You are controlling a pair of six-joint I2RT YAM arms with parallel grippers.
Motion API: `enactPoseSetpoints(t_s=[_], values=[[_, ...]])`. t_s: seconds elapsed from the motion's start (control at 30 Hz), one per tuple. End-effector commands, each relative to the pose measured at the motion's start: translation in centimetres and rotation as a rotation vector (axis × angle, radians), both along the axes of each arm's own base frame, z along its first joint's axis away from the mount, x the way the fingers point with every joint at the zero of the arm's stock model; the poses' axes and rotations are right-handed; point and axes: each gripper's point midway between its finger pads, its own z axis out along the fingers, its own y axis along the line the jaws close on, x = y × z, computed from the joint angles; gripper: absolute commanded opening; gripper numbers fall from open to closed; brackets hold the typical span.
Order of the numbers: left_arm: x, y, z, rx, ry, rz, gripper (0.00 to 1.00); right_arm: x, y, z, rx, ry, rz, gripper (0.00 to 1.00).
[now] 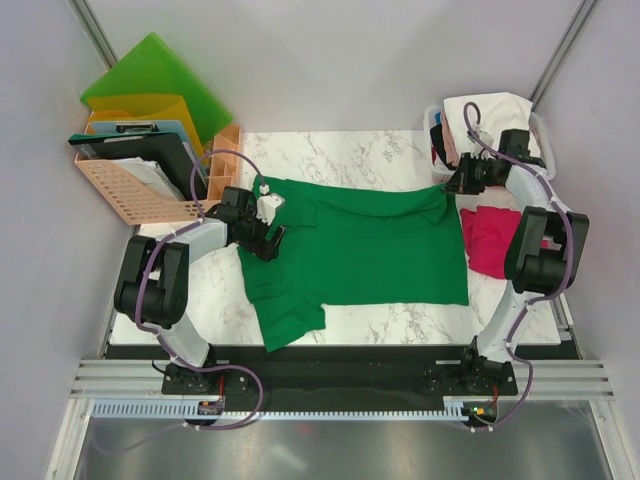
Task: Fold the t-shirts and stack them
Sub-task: Fold the flattened tshirt in 1/3 of the way
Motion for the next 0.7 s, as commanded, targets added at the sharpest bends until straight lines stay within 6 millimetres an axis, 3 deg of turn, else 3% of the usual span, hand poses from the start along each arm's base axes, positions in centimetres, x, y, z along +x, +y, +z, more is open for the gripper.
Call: enactPoseSetpoints(t_s=[0.0, 0.07, 0.1, 0.2, 0.33, 0.37, 0.4, 0.47, 0.5, 0.53, 0.67], values=[[-1.3, 0.0, -1.1, 0.001, 0.052, -0.026, 0.94, 2.9, 0.0, 0.6, -0.033, -0.057, -0.010, 0.02], [-1.3, 0.0, -1.1, 0.003, 0.051, -0.026, 0.94, 3.5, 0.9, 0.0, -0.043, -0.057, 0.010, 0.16], [-1.3, -0.1, -1.1, 0.001, 0.052, -0.026, 0.94, 4.1, 0.8, 0.1, -0.059, -0.069, 0.010, 0.42], [-1.4, 0.0, -1.2, 0.003, 0.055, -0.025, 0.94, 4.4, 1.3, -0.7, -0.082, -0.059, 0.013, 0.65], [-1.5, 0.0, -1.1, 0.002, 0.054, -0.027, 0.94, 3.4, 0.5, -0.7, -0.143, -0.065, -0.015, 0.74], [-1.5, 0.0, -1.2, 0.002, 0.055, -0.029, 0.94, 3.0, 0.2, 0.4, -0.162, -0.082, -0.031, 0.75], [-1.4, 0.0, -1.1, 0.002, 0.052, -0.030, 0.94, 1.9, 0.2, -0.4, -0.167, -0.051, -0.037, 0.76], [-1.4, -0.1, -1.2, 0.001, 0.056, -0.030, 0.94, 0.3, 0.3, 0.7, -0.161, -0.058, -0.028, 0.76], [-1.3, 0.0, -1.2, 0.001, 0.052, -0.028, 0.94, -1.0, 0.3, -0.2, -0.161, -0.031, -0.029, 0.75], [-1.2, -0.1, -1.2, 0.001, 0.054, -0.031, 0.94, -1.6, 0.3, 1.0, -0.170, -0.056, -0.033, 0.75], [-1.1, -0.1, -1.3, 0.002, 0.053, -0.030, 0.94, -3.6, -0.3, 1.5, -0.139, -0.065, -0.065, 0.72]])
